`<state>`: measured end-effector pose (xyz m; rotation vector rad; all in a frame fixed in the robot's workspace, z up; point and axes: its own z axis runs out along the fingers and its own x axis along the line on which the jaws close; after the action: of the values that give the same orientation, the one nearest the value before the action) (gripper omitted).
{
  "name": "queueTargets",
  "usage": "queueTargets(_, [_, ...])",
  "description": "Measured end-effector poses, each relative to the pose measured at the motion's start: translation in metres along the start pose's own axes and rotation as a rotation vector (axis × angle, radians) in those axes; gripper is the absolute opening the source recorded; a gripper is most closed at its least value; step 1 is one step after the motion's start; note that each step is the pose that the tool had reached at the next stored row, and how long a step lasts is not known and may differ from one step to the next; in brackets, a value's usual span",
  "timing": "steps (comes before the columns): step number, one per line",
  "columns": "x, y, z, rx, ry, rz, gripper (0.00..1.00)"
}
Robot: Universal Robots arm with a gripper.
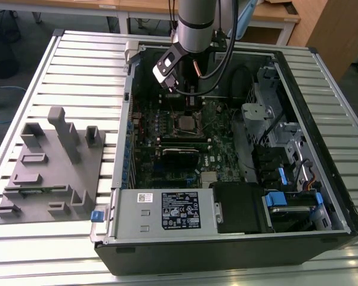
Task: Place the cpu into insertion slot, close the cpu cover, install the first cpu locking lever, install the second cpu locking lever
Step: 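Close the cpu cover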
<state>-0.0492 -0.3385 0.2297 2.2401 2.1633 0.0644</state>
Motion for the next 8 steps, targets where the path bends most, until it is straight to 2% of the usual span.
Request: queueTargets(8, [0.0, 0.0001, -0.0022, 0.0, 0.0001, 0.0, 0.1])
